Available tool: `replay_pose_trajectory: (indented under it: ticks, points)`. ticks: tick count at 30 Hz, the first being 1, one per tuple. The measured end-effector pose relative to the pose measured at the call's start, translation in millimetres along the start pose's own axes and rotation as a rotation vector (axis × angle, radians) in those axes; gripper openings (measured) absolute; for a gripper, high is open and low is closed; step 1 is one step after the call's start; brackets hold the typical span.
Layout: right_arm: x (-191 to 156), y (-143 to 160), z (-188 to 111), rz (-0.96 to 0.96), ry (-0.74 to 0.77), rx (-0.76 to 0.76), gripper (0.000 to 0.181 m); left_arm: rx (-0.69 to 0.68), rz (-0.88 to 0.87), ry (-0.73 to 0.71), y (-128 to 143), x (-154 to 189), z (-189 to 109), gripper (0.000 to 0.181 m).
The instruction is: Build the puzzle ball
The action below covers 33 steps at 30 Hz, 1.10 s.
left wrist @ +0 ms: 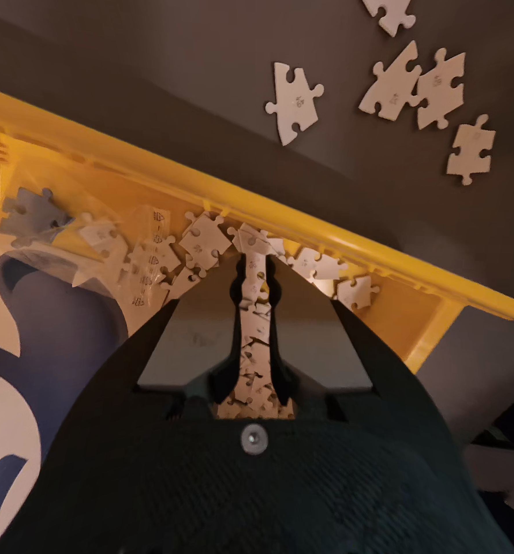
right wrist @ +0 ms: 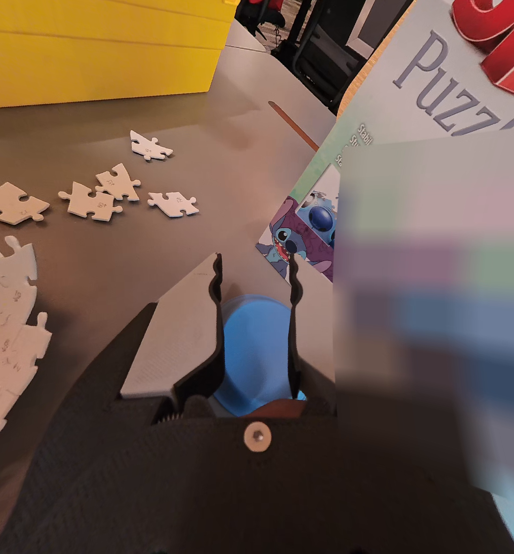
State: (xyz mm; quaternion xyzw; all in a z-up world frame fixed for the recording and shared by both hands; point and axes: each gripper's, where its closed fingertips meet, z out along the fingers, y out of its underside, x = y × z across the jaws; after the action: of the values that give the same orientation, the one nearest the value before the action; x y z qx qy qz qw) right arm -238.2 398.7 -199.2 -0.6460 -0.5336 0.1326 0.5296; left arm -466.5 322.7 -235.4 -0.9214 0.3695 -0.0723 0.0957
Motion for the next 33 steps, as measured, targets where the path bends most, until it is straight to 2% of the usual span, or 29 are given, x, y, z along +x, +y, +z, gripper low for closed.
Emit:
replay_pose_trajectory:
  ticks: [1, 3, 13, 19, 28, 31, 33]
  points:
    - [0.3, -0.3, -0.4, 0.0, 0.001, 0.001, 0.041, -0.016, 0.004, 0.01, 2.3, 2.0, 2.4, 0.007]
    - [0.4, -0.7, -0.7, 0.0, 0.001, 0.003, 0.041, -0.032, 0.01, -0.006, 5.5, -0.5, 4.0, 0.0]
    - [-0.6, -0.1, -0.2, -0.005, -0.002, 0.0, 0.041, -0.144, 0.019, 0.058, 32.0, 12.3, 0.1, 0.0]
    - [-1.1, 0.3, 0.2, -0.005, -0.004, -0.002, 0.041, -0.205, 0.03, 0.035, 45.8, 12.3, -3.4, 0.0]
    - [-0.7, 0.4, -0.1, -0.007, -0.001, -0.003, 0.041, -0.157, 0.001, -0.014, 38.0, 0.7, -8.1, 0.003]
    - [-0.3, 0.4, -0.4, -0.006, 0.0, -0.002, 0.041, -0.082, 0.029, 0.067, 22.6, 16.3, -9.5, 0.004]
    - [-0.3, 0.2, -0.6, -0.006, 0.0, -0.001, 0.041, -0.071, 0.039, 0.062, 19.8, 17.6, -10.1, 0.003]
